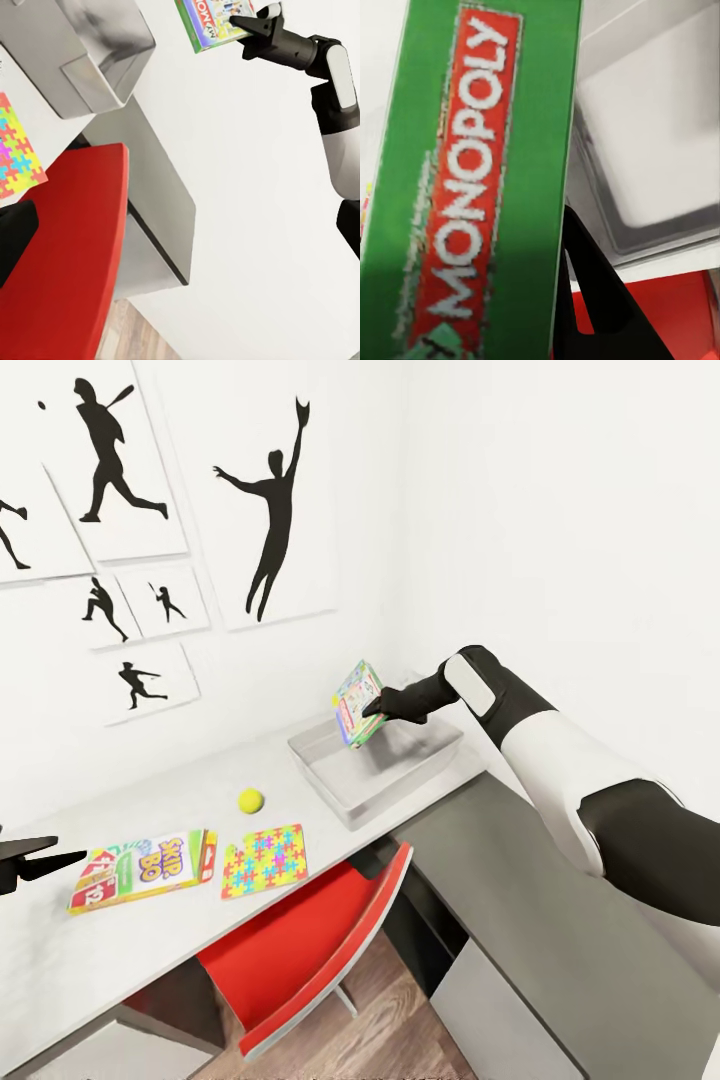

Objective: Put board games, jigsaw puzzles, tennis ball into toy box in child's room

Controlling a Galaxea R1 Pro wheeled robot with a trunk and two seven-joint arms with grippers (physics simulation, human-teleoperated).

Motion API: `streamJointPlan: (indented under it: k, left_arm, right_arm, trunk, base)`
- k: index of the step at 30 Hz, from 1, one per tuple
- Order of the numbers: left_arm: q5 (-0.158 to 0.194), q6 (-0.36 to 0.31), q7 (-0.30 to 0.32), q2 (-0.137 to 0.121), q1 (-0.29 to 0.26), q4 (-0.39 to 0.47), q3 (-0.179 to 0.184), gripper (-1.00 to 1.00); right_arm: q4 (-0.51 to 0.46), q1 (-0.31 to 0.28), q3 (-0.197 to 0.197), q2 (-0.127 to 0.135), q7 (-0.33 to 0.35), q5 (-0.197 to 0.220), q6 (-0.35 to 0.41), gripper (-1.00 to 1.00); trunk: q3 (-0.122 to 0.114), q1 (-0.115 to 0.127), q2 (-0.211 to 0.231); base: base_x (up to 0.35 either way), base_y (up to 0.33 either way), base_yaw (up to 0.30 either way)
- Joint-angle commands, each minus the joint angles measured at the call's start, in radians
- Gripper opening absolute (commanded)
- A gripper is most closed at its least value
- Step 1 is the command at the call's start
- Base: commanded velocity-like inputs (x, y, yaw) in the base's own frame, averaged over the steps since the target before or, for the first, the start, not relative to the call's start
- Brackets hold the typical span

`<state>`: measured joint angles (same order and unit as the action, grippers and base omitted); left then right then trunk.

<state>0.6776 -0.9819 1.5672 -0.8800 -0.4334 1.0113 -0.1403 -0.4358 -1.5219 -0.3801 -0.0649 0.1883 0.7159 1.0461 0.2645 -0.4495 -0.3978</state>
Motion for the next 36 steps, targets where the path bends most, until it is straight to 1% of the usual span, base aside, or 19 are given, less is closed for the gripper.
streamJointPlan:
  k: [1,16,23,26,28,31,36]
  left_arm:
    - [0.0,-0.011,0.004,-0.001,-0.001,0.0,0.001,1.0]
    - [0.0,-0.011,0.004,-0.001,-0.001,0.0,0.001,1.0]
    - [0.0,-0.011,0.004,-0.001,-0.001,0.0,0.0,1.0]
    - [0.0,-0.011,0.004,-0.007,-0.001,0.0,0.0,1.0]
    - [0.0,-0.01,0.004,-0.015,-0.001,0.0,0.001,1.0]
    - [0.0,-0.009,0.004,-0.019,-0.001,0.0,0.001,1.0]
    - [0.0,-0.009,0.004,-0.02,-0.001,0.0,0.001,1.0]
  right_arm:
    - [0.0,-0.001,-0.003,0.0,0.011,-0.009,0.001,-1.0]
    - [0.0,-0.001,-0.004,0.0,0.014,-0.009,0.001,-1.0]
    - [-0.004,-0.003,-0.009,-0.005,0.016,-0.01,0.001,-1.0]
    - [-0.004,-0.005,-0.013,-0.012,0.033,-0.01,0.001,-1.0]
    - [-0.004,-0.006,-0.015,-0.016,0.057,-0.01,0.001,-1.0]
    - [-0.004,-0.007,-0.018,-0.018,0.079,-0.01,0.001,-1.0]
    - [-0.004,-0.008,-0.019,-0.018,0.089,-0.01,0.001,-1.0]
  trunk:
    - [0.004,-0.001,-0.002]
    - [0.029,-0.001,-0.002]
    - [0.04,-0.001,-0.002]
    - [0.045,-0.001,-0.002]
    - [0.048,-0.001,-0.002]
    - [0.053,-0.001,-0.002]
    - [0.062,-0.001,-0.002]
  base:
    - [0.0,0.0,0.0]
    - [0.0,0.0,0.0]
    - [0.0,0.0,0.0]
    - [0.0,0.0,0.0]
    - [0.0,0.0,0.0]
    - [0.0,0.0,0.0]
    - [0.0,0.0,0.0]
